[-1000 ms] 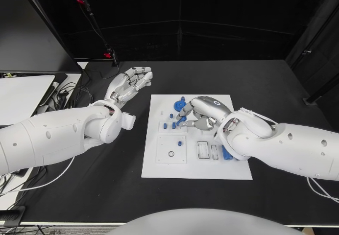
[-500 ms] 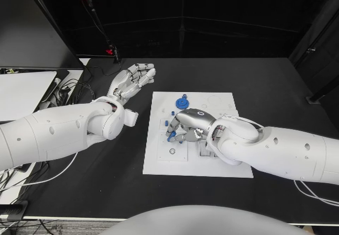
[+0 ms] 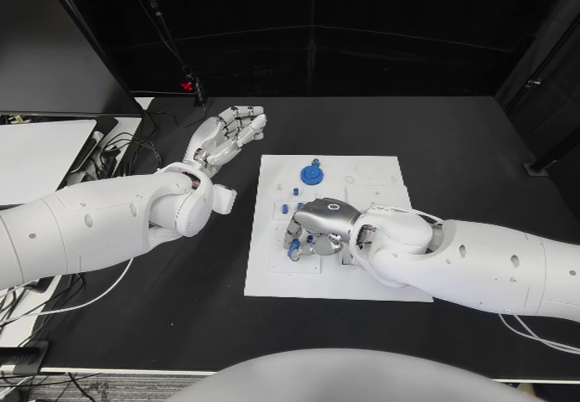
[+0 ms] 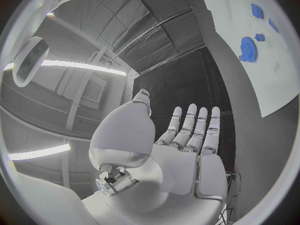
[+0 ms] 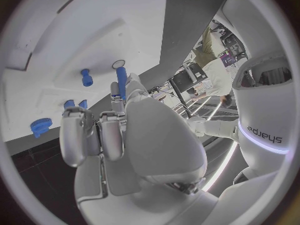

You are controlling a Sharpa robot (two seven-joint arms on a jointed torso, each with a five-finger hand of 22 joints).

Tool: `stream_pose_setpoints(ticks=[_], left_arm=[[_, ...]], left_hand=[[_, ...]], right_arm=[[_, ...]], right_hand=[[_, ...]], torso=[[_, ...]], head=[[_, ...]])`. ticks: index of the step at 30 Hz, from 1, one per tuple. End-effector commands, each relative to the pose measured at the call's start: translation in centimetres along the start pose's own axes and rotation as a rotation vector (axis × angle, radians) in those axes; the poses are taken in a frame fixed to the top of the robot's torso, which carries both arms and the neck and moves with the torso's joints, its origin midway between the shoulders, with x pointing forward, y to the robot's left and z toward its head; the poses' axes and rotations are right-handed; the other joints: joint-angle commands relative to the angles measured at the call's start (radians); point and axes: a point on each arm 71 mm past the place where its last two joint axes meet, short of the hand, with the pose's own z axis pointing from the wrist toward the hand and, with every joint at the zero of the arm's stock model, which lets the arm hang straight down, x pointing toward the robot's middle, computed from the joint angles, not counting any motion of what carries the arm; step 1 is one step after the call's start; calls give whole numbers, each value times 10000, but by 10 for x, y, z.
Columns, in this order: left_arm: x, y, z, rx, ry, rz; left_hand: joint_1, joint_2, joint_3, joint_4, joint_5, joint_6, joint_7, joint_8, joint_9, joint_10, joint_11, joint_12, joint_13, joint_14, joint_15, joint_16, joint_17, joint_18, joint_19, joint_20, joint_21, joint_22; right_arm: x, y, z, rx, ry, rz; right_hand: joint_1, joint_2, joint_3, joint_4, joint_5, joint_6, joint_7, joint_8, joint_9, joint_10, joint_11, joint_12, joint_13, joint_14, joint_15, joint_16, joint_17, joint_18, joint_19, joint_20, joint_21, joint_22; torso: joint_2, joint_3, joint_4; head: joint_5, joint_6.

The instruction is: Assemble the parts on the task board

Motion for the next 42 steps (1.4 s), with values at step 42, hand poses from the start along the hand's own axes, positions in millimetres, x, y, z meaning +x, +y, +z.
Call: stream_pose_setpoints(ticks=[42], left_arm=[[-1, -5, 0, 671, 56, -69]], left_hand=[[50, 142, -112, 0, 75, -97, 1587, 81, -30, -109, 3, 94, -30, -96, -6, 73, -46, -200, 61, 2, 31, -36]], right_arm=[[5, 3, 3, 36, 567, -975]], right_hand=[[-366, -349, -266, 71, 18, -641, 299, -527, -168, -609, 268, -99, -7, 663, 185, -41, 464, -27, 336, 59, -251, 1827]], torso=[[-3, 0, 5]], head=[[-185, 27]])
